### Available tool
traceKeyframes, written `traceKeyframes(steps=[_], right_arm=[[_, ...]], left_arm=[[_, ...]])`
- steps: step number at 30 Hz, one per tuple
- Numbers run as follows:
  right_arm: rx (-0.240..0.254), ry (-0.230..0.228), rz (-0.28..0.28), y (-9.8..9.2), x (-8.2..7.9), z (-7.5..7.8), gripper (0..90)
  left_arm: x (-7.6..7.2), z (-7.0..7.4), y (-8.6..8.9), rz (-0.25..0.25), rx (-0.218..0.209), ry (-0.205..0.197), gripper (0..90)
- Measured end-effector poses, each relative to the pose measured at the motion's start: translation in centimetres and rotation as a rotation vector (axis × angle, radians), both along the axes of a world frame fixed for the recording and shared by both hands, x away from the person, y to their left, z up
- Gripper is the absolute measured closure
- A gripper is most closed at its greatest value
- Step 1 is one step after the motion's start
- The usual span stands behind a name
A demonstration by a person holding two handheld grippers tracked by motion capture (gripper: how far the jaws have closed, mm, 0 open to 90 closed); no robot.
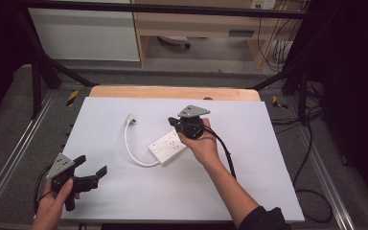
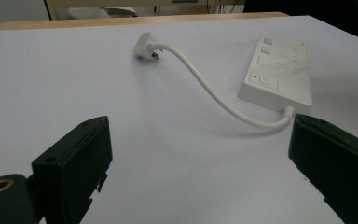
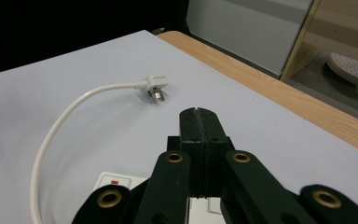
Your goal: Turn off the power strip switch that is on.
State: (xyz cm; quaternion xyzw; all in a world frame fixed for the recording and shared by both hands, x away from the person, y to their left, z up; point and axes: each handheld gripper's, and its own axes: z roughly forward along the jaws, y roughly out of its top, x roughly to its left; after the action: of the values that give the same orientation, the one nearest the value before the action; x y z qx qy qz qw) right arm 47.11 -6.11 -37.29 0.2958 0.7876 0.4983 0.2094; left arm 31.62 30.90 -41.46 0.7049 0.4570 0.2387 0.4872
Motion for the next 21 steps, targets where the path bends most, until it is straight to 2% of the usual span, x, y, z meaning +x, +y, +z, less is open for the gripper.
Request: traceKeyframes(steps=[21], right_arm=[[-0.025, 0.037, 0.004, 0.5, 0.3, -1.3, 90.0]], left_arm=[[0.0, 0.0, 0.1, 0.0, 0.0, -0.001, 6.0]])
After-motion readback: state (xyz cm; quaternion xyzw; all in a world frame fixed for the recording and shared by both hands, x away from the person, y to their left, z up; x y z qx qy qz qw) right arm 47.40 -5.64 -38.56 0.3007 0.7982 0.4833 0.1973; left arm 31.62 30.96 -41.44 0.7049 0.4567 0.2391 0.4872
